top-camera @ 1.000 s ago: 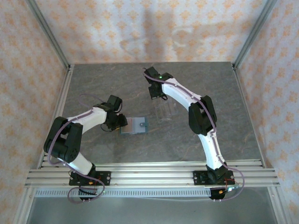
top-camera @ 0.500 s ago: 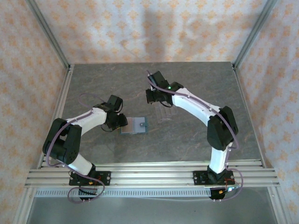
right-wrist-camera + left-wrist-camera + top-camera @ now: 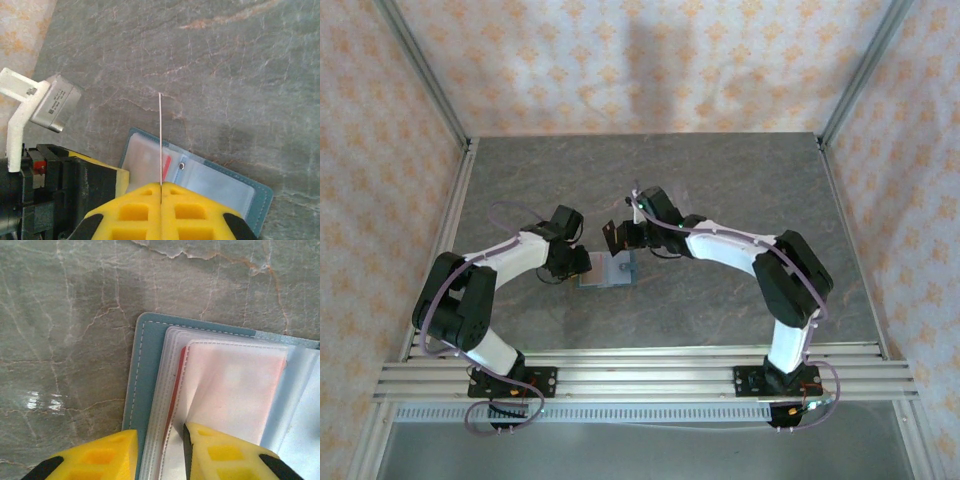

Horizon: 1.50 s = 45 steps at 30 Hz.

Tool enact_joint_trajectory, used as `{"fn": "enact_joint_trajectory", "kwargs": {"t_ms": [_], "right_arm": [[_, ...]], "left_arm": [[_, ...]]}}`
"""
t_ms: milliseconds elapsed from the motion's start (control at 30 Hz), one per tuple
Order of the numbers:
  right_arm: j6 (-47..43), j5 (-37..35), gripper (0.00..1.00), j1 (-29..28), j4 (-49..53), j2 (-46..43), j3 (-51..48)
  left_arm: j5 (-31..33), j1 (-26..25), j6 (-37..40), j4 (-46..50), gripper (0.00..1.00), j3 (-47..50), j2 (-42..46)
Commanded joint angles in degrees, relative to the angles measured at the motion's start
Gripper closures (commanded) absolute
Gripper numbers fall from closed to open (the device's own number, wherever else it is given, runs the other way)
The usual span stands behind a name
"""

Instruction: Put the credit cards into the card holder

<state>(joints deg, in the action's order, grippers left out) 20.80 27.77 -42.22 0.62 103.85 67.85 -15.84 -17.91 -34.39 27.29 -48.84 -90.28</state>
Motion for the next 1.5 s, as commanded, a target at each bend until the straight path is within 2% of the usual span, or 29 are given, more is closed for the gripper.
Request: {"fn": "enact_joint_trajectory", "kwargs": {"t_ms": [0,367,800,1467], "right_arm": [[5.2,3.1,1.00,0.1,-10.1,-1.6,-2.8],[11.4,3.8,1.00,-0.5,-20.2,2.0,-7.2],[14.7,-0.3,1.00,-0.9,-26.7,3.4,-12.2],[15.6,-1.7,1.00,-1.3,-28.3,6.4,-12.6]], "left_arm": [[2.1,-0.1,0.6,-0.1,0.71,1.5,-1.4],[1.8,-0.2,0.4,0.2,0.76,1.0,-2.3],[1.5,-0.8,0.3,0.5,0.78,0.0,-3.0],[1.6,-1.3,0.1,1.3,0.79,-0.7,-2.8]]}}
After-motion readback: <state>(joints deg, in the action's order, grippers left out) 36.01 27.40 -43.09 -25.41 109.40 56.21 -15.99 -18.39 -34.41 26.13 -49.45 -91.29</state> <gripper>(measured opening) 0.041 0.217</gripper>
